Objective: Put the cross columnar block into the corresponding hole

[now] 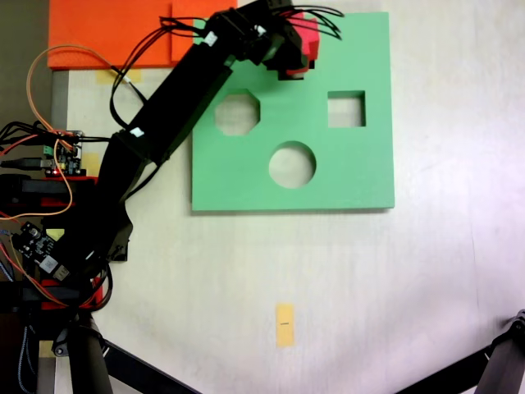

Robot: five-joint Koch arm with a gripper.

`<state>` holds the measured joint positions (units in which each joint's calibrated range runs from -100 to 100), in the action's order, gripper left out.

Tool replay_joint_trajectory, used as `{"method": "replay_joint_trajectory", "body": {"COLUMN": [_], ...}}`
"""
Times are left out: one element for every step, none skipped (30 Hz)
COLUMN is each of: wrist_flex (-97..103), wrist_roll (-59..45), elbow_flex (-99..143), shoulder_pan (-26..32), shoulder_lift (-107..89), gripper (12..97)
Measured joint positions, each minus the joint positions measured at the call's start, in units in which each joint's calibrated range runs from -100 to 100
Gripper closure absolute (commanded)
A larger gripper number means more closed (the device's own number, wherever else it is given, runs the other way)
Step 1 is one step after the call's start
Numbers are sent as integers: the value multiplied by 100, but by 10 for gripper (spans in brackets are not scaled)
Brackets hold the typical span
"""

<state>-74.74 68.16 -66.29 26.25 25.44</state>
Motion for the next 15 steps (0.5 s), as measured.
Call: {"method": "replay_joint_trajectory", "body": {"wrist_flex": [0, 0, 0, 0, 0, 0, 0, 0, 0, -20, -59, -108, -137, -157, -176], "wrist_roll": [0, 0, 0, 0, 0, 0, 0, 0, 0, 0, 0, 0, 0, 0, 0], "elbow_flex": [0, 0, 0, 0, 0, 0, 0, 0, 0, 0, 0, 0, 0, 0, 0], "shoulder_pan": [5, 10, 20, 29, 34, 34, 34, 39, 39, 39, 44, 49, 49, 54, 54], "shoulder_lift": [0, 0, 0, 0, 0, 0, 0, 0, 0, 0, 0, -14, -14, -55, -82], "gripper": [666, 666, 666, 666, 666, 666, 666, 666, 666, 666, 666, 668, 668, 668, 668]}}
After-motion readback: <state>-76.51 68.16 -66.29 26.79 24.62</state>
